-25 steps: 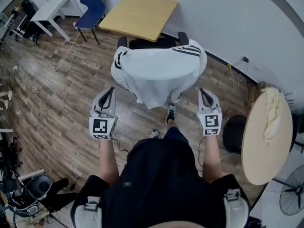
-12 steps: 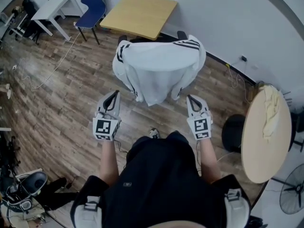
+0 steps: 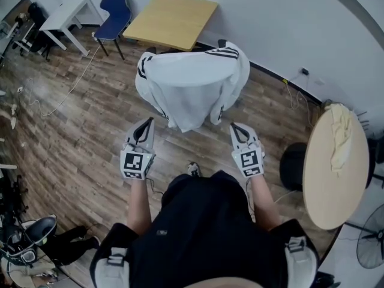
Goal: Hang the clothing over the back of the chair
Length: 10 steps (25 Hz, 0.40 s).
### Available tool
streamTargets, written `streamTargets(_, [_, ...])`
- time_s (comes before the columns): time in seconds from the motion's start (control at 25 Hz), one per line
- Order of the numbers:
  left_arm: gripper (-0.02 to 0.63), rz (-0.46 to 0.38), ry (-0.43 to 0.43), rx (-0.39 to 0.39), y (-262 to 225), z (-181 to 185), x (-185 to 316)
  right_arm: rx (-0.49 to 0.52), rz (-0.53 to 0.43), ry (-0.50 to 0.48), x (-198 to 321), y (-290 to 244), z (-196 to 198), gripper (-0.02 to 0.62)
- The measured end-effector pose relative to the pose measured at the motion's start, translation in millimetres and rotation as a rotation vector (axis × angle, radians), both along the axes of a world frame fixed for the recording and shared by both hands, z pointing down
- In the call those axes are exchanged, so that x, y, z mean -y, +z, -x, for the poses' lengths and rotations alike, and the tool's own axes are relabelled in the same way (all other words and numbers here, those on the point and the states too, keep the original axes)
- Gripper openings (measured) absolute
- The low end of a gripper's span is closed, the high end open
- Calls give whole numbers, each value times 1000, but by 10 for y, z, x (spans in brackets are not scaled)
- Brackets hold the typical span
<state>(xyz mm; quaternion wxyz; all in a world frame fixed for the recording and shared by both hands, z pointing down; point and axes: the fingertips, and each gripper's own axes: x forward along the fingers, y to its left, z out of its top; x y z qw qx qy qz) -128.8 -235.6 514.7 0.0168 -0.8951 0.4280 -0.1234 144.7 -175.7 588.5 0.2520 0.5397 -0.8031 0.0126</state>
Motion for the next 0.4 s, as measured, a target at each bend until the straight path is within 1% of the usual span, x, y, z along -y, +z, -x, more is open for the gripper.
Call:
streamTargets(0.08, [0, 8, 8, 6, -16, -133, -67, 7, -1, 2, -60, -21, -106, -5])
streamTargets(0.24, [0, -10, 31, 5, -104, -417, -202, 27, 11, 8, -193, -80, -291, -5])
streamTargets(0.4, [0, 10, 42, 18, -98, -686, -342, 38, 5, 3, -309, -117, -485, -5])
